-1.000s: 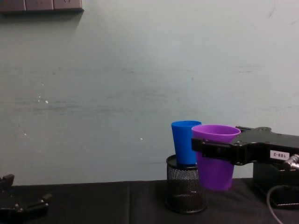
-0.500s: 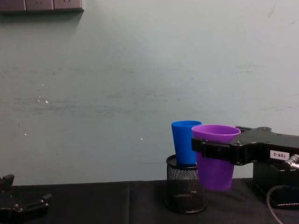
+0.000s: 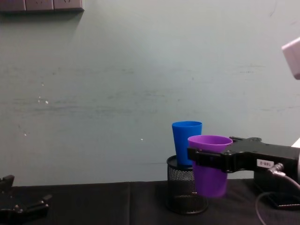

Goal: Pick up one cup with a gripper and tap it against the other cup.

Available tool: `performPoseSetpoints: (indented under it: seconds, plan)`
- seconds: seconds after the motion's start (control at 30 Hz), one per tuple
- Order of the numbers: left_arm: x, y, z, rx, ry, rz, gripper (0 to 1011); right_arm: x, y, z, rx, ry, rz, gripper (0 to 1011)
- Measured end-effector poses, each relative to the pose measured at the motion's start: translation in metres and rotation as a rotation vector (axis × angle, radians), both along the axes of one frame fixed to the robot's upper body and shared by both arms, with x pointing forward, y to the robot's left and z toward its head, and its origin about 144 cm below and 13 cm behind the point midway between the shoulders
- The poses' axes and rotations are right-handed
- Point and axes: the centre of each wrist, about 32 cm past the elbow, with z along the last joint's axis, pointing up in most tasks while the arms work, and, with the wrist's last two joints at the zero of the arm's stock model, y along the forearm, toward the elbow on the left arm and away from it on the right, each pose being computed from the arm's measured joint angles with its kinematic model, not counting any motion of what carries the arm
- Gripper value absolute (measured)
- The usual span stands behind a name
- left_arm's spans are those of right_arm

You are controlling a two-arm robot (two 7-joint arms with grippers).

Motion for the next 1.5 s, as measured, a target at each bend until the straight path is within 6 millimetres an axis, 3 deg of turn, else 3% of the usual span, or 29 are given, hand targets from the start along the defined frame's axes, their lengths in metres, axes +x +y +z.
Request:
performPoseSetpoints:
  seconds: [0.67, 1.5]
  plan:
    - [0.0, 0.0, 0.0, 0.0, 0.0, 0.0, 1000, 0.052, 0.017, -0.006, -0.004, 0.008, -0.059, 735]
    - [0.0, 0.0, 0.0, 0.0, 0.0, 0.0, 1000, 0.083, 0.021, -0.006, 0.018, 0.004, -0.101, 736]
